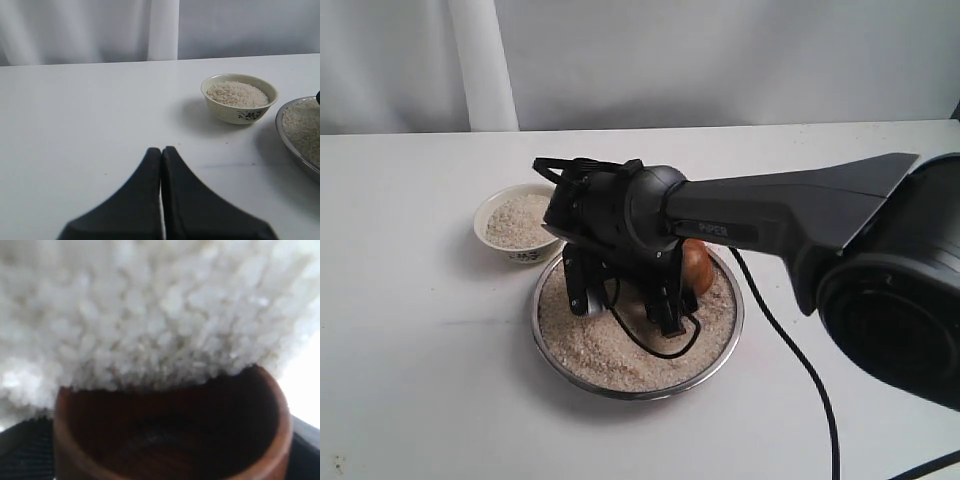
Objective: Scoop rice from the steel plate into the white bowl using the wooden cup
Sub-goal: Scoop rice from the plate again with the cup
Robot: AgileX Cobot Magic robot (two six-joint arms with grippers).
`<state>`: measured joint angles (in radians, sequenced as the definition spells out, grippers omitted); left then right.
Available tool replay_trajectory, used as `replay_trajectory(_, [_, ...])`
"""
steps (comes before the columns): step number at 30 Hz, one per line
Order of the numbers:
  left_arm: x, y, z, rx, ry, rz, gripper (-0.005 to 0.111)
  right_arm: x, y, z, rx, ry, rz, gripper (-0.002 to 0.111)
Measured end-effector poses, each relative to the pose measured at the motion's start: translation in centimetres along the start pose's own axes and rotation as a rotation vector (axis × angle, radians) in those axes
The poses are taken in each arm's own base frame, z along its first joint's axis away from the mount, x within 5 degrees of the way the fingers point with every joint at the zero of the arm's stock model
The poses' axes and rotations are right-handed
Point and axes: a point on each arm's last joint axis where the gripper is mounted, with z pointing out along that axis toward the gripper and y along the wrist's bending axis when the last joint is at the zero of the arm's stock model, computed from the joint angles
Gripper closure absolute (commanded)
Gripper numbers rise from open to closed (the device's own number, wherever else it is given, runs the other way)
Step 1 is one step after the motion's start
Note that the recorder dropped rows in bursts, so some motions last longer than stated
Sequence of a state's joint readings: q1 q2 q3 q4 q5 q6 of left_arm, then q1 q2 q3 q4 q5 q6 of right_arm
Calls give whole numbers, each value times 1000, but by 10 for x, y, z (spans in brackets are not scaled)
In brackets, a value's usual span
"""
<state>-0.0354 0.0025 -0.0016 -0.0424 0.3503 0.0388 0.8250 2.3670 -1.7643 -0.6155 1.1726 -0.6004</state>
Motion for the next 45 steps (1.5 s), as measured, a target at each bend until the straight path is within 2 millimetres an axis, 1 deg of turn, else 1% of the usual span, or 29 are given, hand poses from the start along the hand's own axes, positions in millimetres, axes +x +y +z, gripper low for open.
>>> replay_trajectory(13, [0,0,0,0,0,0,107,-9,-3,-9,-1,-145,51,108])
replay_trajectory(20, [0,0,0,0,0,0,107,-10,-4,-10,-2,-168,59,108])
replay_trajectory(27, [0,0,0,0,0,0,107,-15,-4,-14,-9,-230,84,108])
replay_trajectory(33, [0,0,0,0,0,0,107,-14,-4,-14,-13,-235,89,108])
replay_trajectory(38, [0,0,0,0,0,0,107,-10,-7,-12,-50,-270,136,108])
replay_trajectory(42, [0,0,0,0,0,0,107,0,-14,-10,-110,-342,221,108])
replay_trajectory(45, [0,0,0,0,0,0,107,5,-17,-10,-137,-376,253,108])
